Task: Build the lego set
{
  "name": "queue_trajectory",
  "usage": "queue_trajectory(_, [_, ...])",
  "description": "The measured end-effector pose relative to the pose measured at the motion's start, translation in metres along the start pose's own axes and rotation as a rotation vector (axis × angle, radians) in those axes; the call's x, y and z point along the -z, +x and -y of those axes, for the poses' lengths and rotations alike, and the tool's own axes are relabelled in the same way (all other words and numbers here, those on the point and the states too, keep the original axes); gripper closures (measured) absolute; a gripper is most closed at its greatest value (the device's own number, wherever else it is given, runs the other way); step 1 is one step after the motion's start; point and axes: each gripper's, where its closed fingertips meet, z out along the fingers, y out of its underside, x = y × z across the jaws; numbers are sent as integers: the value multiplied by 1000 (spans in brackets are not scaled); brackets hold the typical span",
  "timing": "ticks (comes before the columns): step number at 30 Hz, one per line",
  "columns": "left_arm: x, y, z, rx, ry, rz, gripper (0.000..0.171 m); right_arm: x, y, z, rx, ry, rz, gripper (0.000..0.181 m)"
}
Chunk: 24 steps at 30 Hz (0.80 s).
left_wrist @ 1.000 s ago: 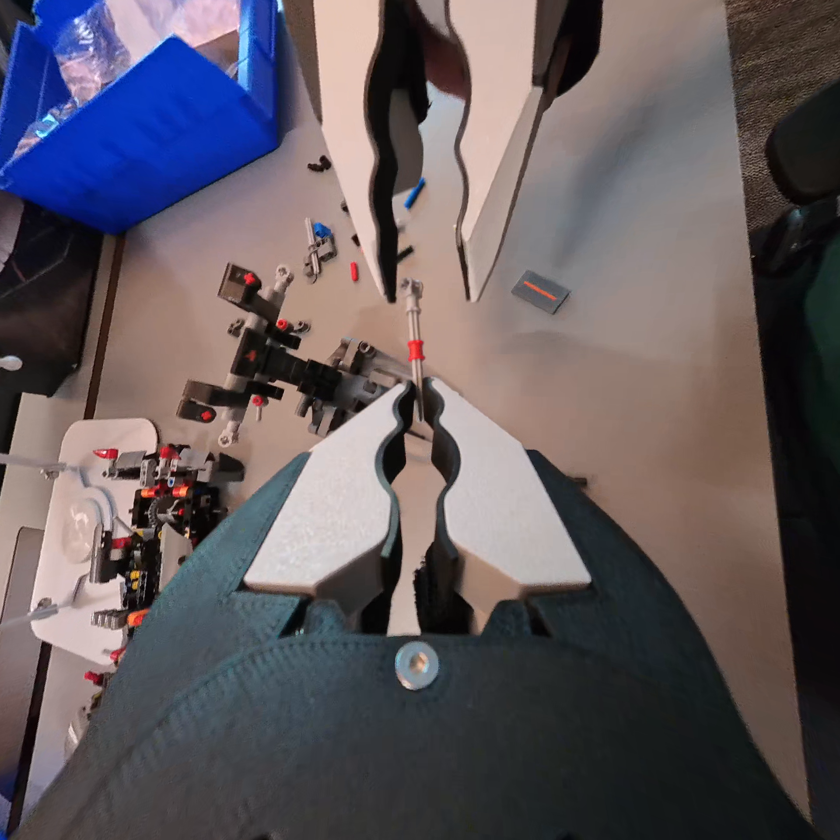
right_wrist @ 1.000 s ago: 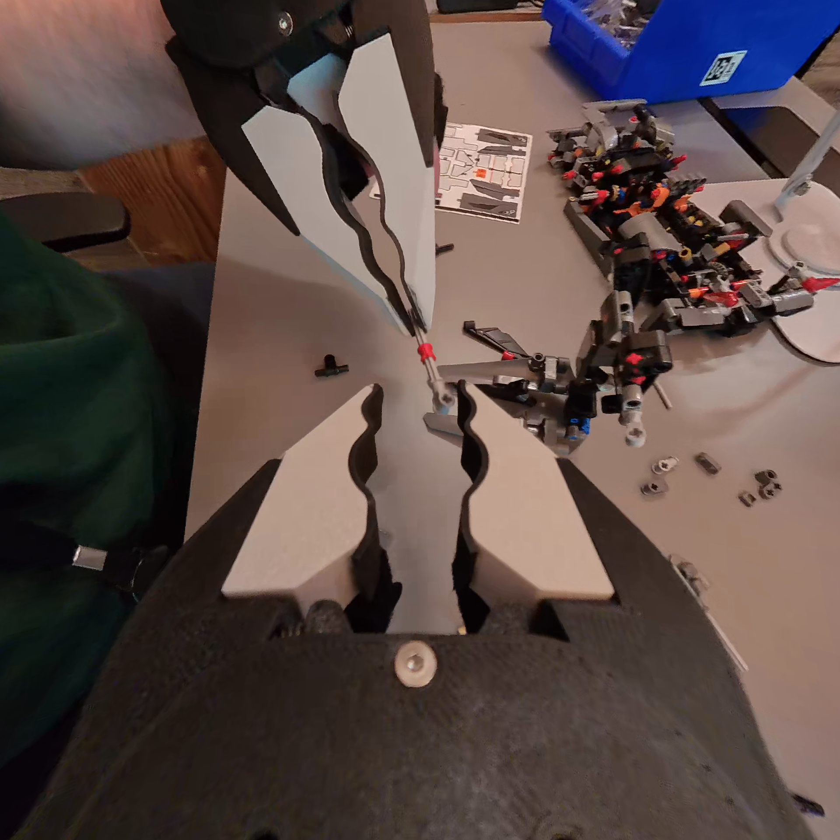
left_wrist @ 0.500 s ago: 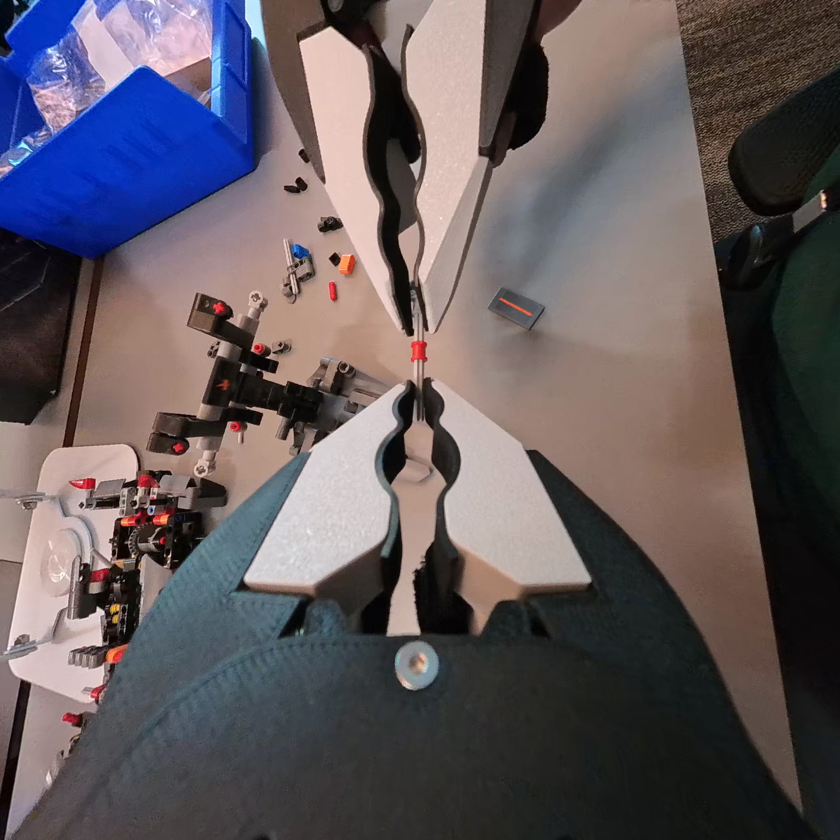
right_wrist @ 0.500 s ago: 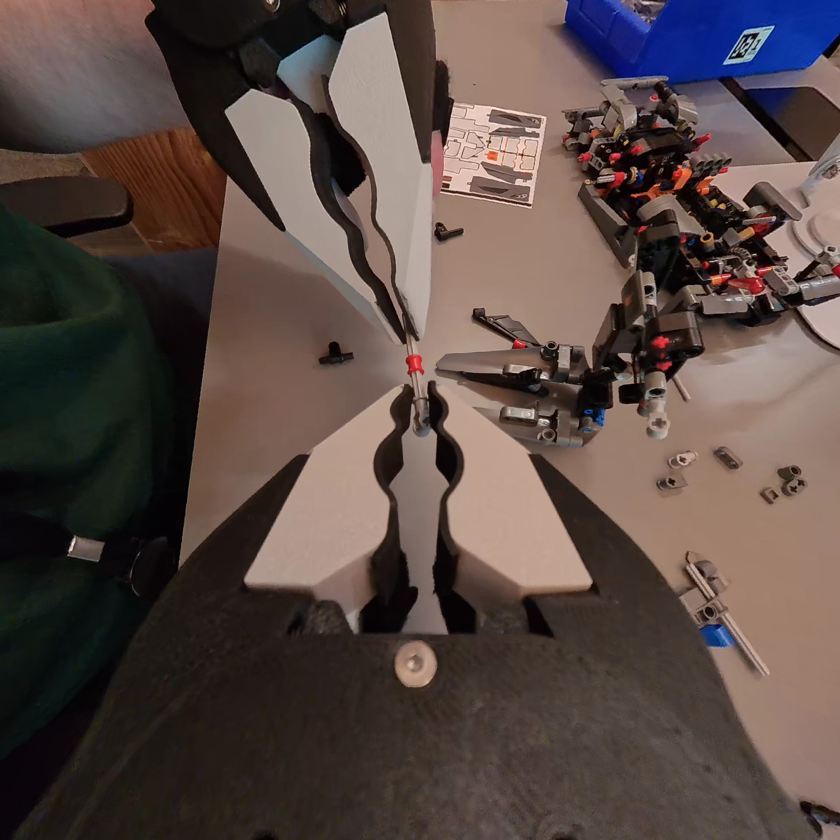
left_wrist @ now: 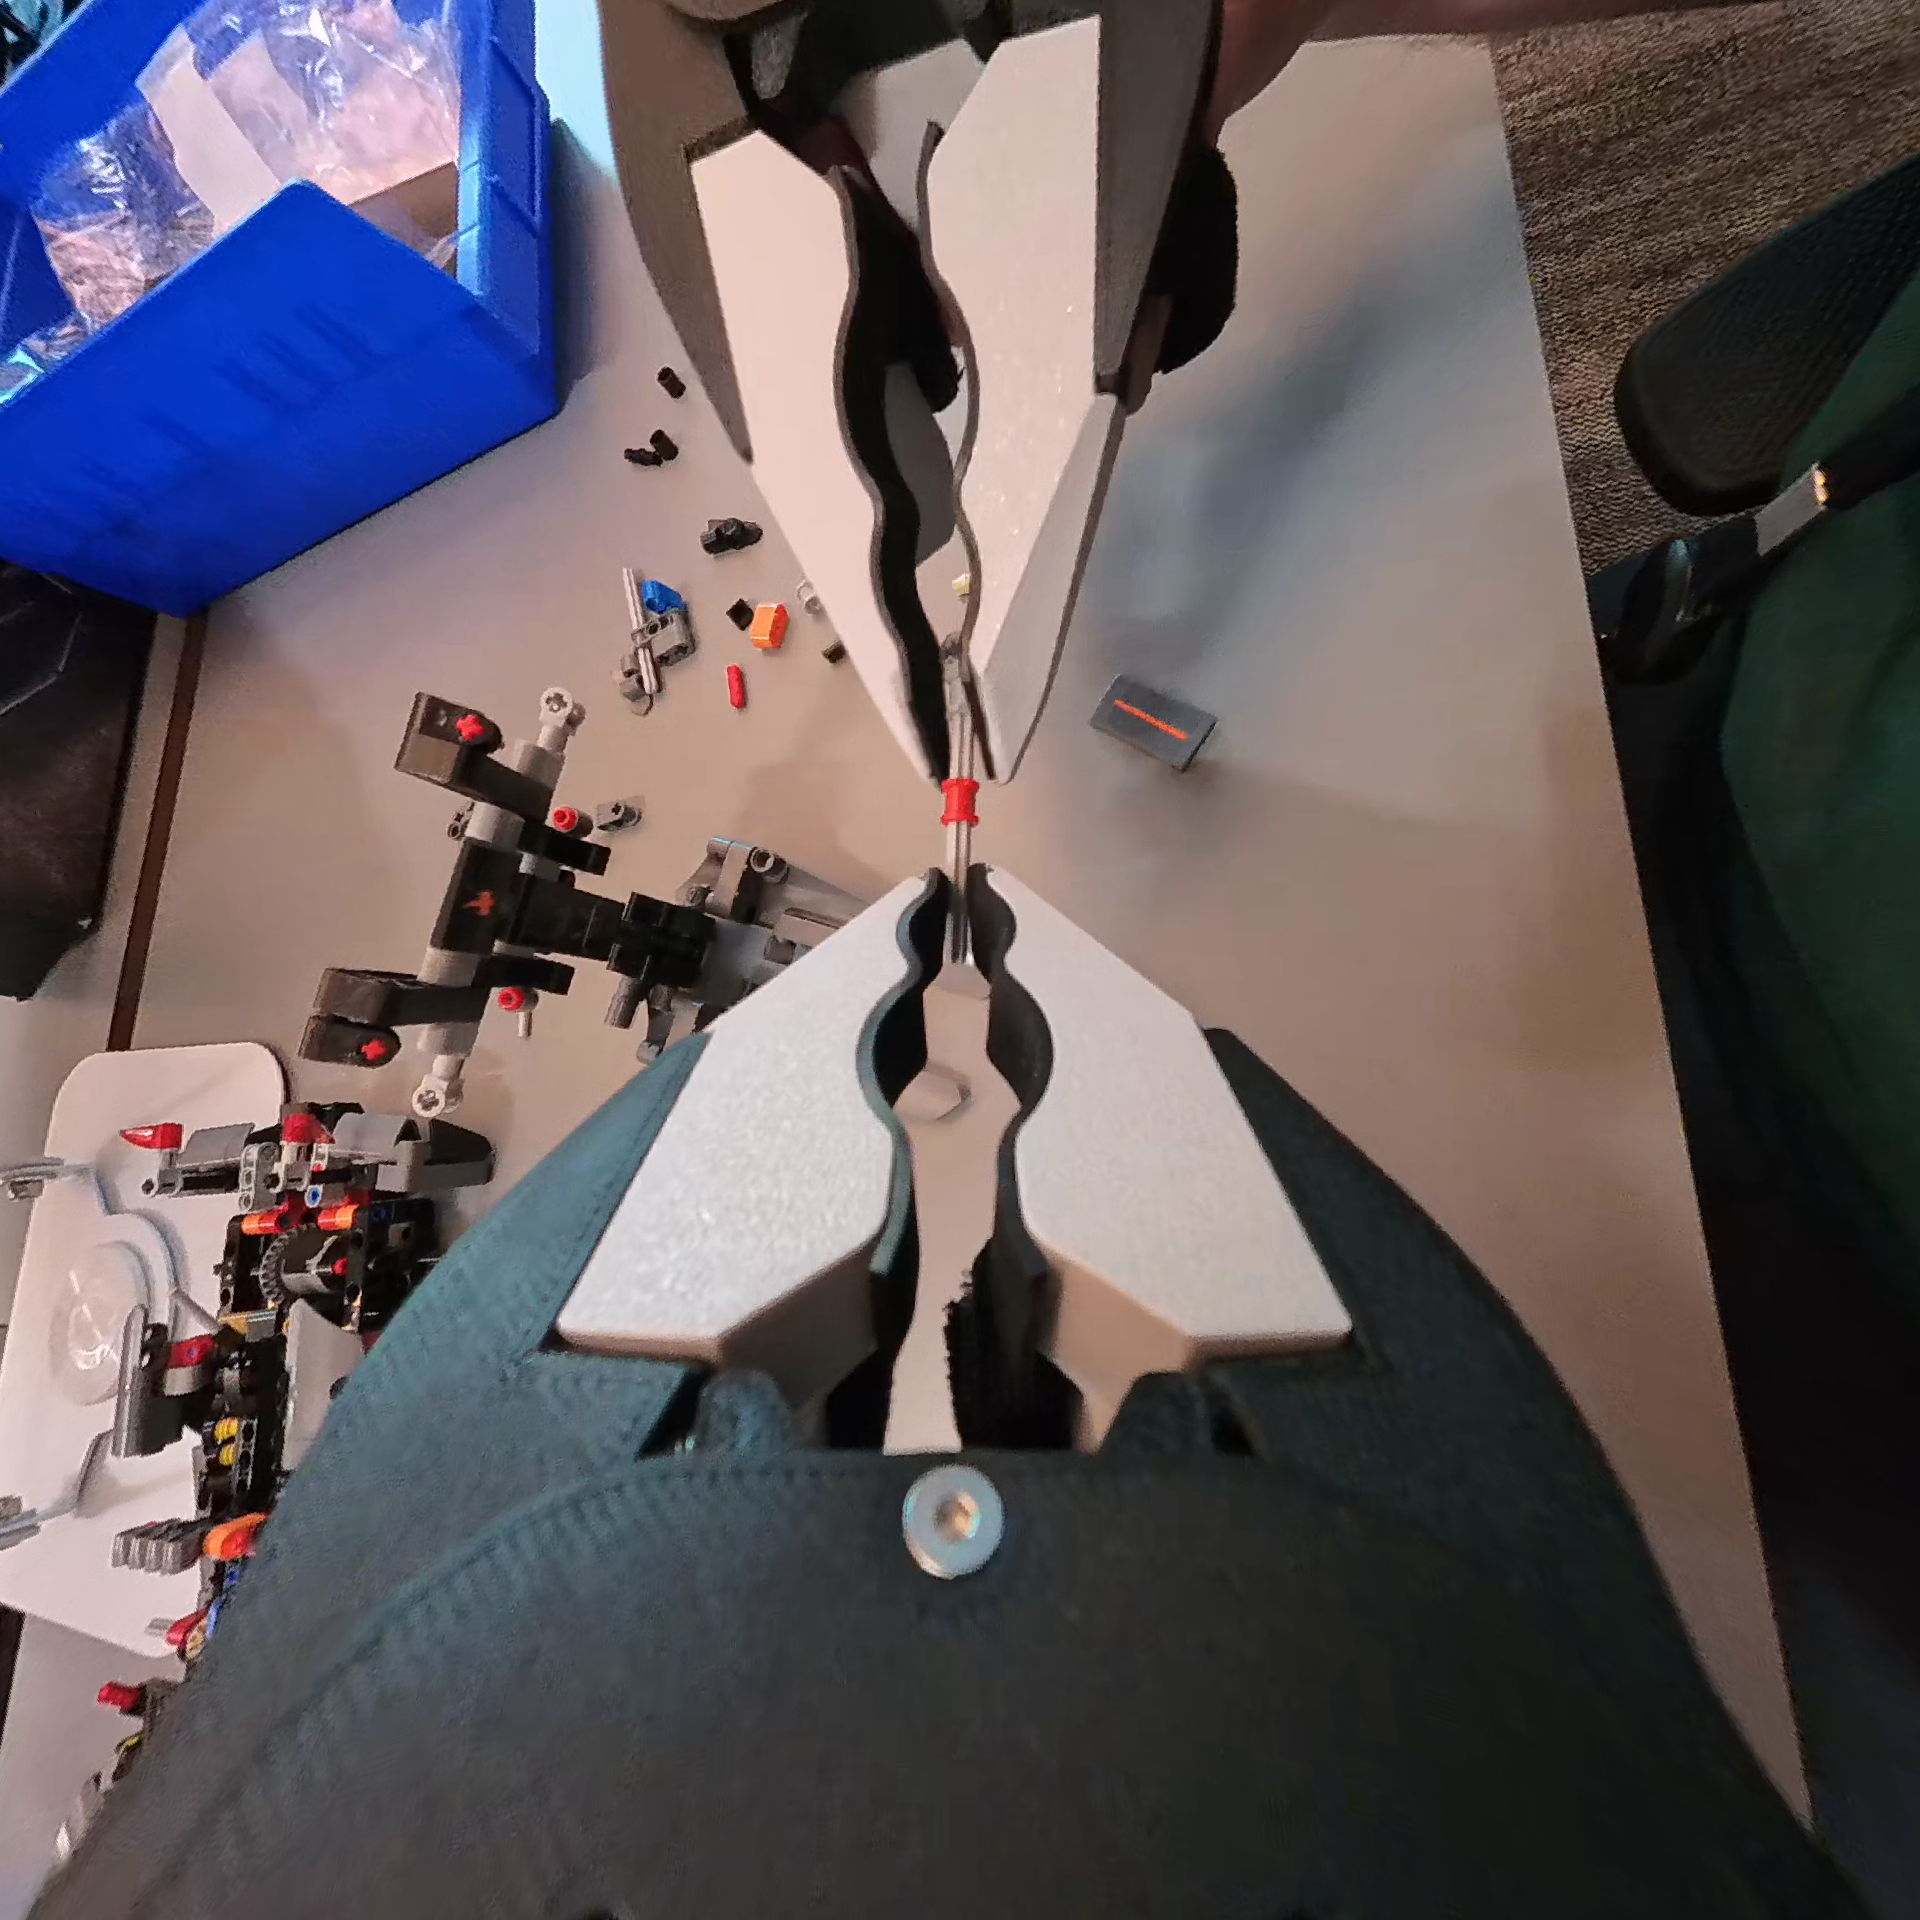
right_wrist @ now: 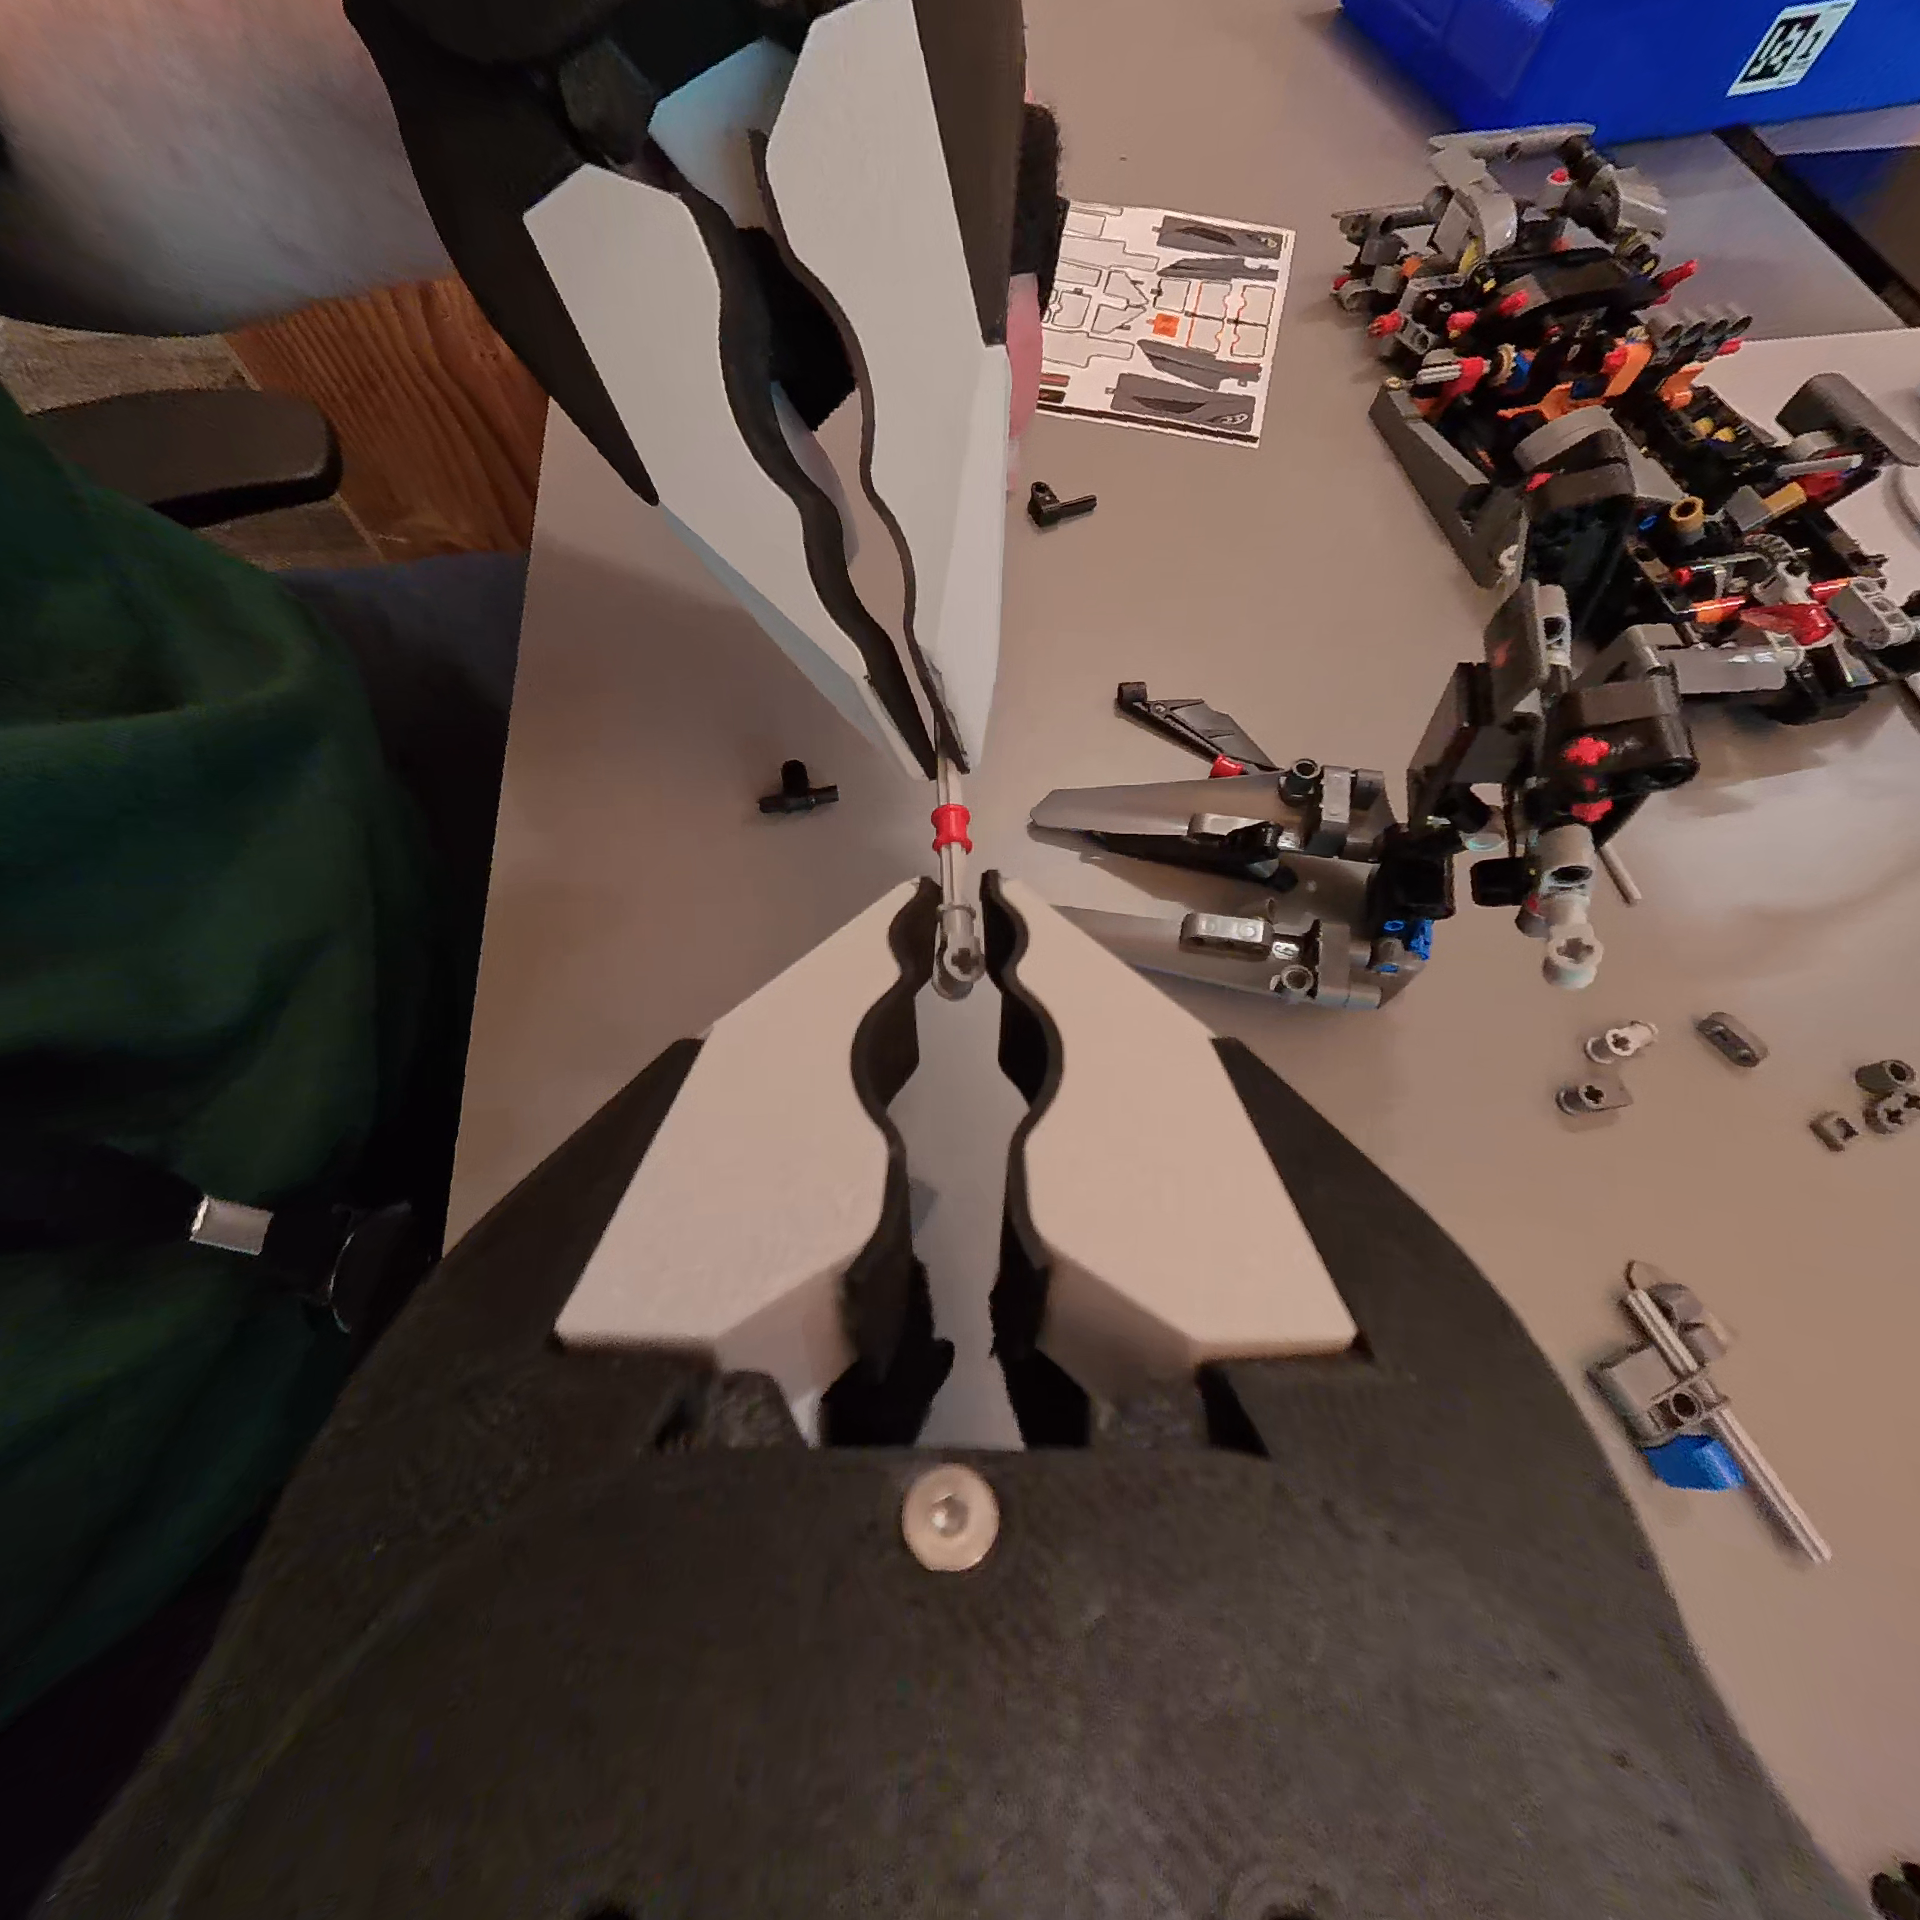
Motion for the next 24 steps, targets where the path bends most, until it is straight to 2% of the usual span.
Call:
queue_trajectory(8, [1, 2, 2, 19, 26, -14, 169, -1, -2, 3, -4, 23, 1, 169])
queue_trajectory(12, [1, 3, 2, 16, 27, -19, 169, -2, -3, -1, 19, -2, -4, 175])
queue_trajectory(24, [0, 4, 4, 35, 47, -25, 169, 1, -1, 0, 11, 21, -22, 173])
